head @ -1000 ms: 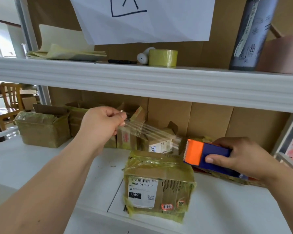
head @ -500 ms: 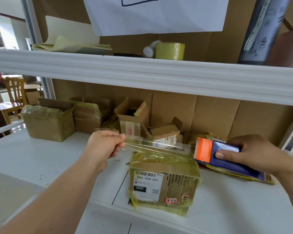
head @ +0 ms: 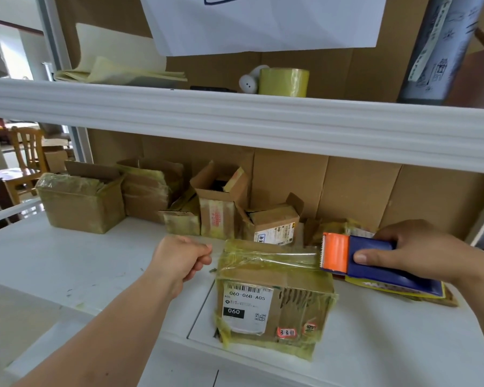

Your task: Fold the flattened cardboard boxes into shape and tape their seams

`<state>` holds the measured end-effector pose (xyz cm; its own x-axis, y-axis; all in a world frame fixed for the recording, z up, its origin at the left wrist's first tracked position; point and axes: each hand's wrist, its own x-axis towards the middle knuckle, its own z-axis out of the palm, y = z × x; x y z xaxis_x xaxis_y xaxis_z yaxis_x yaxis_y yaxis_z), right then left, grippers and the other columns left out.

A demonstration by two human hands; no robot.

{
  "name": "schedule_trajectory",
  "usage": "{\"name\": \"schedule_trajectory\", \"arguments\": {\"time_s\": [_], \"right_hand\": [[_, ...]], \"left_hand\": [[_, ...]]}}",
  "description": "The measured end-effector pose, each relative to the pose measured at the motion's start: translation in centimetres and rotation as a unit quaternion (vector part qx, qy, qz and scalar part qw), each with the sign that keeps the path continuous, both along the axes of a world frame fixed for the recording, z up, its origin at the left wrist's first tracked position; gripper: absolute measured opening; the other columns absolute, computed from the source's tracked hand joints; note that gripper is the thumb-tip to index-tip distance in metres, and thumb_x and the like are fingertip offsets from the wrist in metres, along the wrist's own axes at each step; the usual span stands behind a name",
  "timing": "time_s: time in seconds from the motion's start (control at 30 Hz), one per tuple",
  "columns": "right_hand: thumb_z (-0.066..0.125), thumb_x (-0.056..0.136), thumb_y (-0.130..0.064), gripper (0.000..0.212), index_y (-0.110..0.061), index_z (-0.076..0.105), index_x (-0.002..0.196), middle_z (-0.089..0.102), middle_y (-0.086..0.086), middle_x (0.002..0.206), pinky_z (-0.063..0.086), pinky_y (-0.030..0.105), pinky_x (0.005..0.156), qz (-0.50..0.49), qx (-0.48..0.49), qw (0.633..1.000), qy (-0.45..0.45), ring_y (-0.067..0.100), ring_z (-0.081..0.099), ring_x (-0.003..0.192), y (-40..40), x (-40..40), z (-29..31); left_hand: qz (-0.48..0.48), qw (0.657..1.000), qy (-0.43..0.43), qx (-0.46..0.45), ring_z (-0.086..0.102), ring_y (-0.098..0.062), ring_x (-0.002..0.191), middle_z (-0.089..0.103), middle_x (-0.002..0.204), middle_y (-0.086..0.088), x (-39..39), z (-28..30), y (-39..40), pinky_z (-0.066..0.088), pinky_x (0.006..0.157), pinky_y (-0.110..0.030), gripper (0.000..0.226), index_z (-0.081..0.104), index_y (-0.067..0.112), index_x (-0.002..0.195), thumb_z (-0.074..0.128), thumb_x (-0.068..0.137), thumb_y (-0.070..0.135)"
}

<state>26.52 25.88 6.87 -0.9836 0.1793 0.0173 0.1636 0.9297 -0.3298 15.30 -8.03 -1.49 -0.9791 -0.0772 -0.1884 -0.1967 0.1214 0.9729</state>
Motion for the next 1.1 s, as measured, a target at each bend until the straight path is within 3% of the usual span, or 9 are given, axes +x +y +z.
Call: {"name": "schedule_trajectory", "arguments": {"time_s": [0.17,0.27,0.53,0.6,0.7,0.73,0.8,0.9,1.1], "right_hand": [[0.036,0.028,-0.108,0.087,-0.040,0.068,0.072,0.067,-0.015,0.067,0.048,0.026,0.061,0.014,-0.001,1.000,0.019,0.001,0.061,0.061,0.4,-0.1,-0.8],[0.045,0.042,-0.103,0.083,-0.031,0.071,0.074,0.068,-0.010,0.068,0.052,0.031,0.066,0.015,0.011,0.999,0.034,0.005,0.063,0.064,0.5,-0.1,-1.4],[0.054,0.052,-0.087,0.062,-0.028,0.069,0.068,0.066,-0.007,0.063,0.041,0.022,0.054,-0.004,0.000,0.999,0.046,0.006,0.060,0.059,0.2,0.6,-1.9],[0.052,0.053,-0.086,0.063,-0.029,0.070,0.072,0.067,-0.005,0.066,0.040,0.021,0.054,-0.009,0.004,0.999,0.043,0.007,0.062,0.063,0.0,0.9,-2.0],[0.047,0.051,-0.089,0.066,-0.030,0.069,0.072,0.066,-0.006,0.066,0.039,0.021,0.053,-0.012,0.013,0.999,0.039,0.007,0.061,0.063,-0.1,1.0,-2.1],[0.045,0.051,-0.090,0.067,-0.031,0.068,0.072,0.066,-0.007,0.066,0.039,0.022,0.054,-0.011,0.015,0.999,0.038,0.006,0.061,0.063,-0.1,1.1,-2.1],[0.048,0.056,-0.089,0.064,-0.030,0.067,0.073,0.066,-0.007,0.067,0.039,0.020,0.053,-0.014,0.025,0.999,0.032,0.004,0.060,0.062,-0.1,1.3,-2.0],[0.057,0.070,-0.080,0.053,-0.028,0.067,0.075,0.065,-0.007,0.068,0.036,0.012,0.046,-0.019,0.035,0.999,0.025,0.002,0.057,0.059,-0.2,1.6,-2.0],[0.048,0.055,-0.088,0.065,-0.026,0.064,0.067,0.063,-0.003,0.066,0.040,0.024,0.057,0.010,-0.014,0.999,0.032,0.009,0.058,0.063,0.7,0.8,-2.9]], "left_hand": [[-0.023,0.999,-0.022,-0.020,0.043,-0.011,0.046,0.058,0.048,-0.001,1.0,-1.1,1.1,0.033,0.039,-0.017,0.028,0.063,0.004,0.064,0.073,0.088,0.016],[-0.034,0.996,-0.023,-0.076,0.042,-0.012,0.043,0.052,0.045,-0.001,1.3,-1.1,1.8,0.034,0.039,-0.017,0.040,0.056,0.009,0.057,0.068,0.092,0.022],[-0.143,0.968,-0.123,-0.168,0.049,-0.015,0.062,0.064,0.071,-0.002,1.7,-1.3,1.7,0.046,0.053,-0.023,0.021,0.065,0.013,0.095,0.047,0.094,0.024],[-0.144,0.965,-0.059,-0.211,0.056,-0.016,0.076,0.066,0.095,-0.005,1.0,-1.4,1.6,0.052,0.061,-0.027,0.030,0.056,0.021,0.128,0.048,0.098,0.020],[-0.135,0.955,0.115,-0.238,0.056,-0.019,0.114,0.054,0.140,-0.003,0.4,0.6,2.3,0.049,0.100,-0.043,0.053,0.032,0.032,0.153,0.045,0.103,0.020],[-0.157,0.935,0.175,-0.265,0.049,-0.020,0.127,0.044,0.151,0.001,0.7,1.5,3.0,0.042,0.109,-0.044,0.053,0.027,0.033,0.155,0.043,0.105,0.028],[-0.238,0.855,0.237,-0.395,0.023,-0.021,0.148,0.022,0.163,0.006,1.7,2.7,5.0,0.024,0.120,-0.045,0.063,0.013,0.032,0.158,0.033,0.102,0.053],[-0.332,0.726,0.204,-0.567,-0.010,-0.017,0.152,-0.007,0.166,0.008,2.6,1.6,7.3,0.002,0.124,-0.045,0.088,-0.008,0.030,0.158,0.008,0.087,0.079],[-0.350,0.693,0.176,-0.605,-0.014,-0.016,0.152,-0.014,0.165,0.005,1.9,1.2,7.2,0.000,0.124,-0.045,0.114,-0.020,0.026,0.154,-0.009,0.061,0.089]]}}
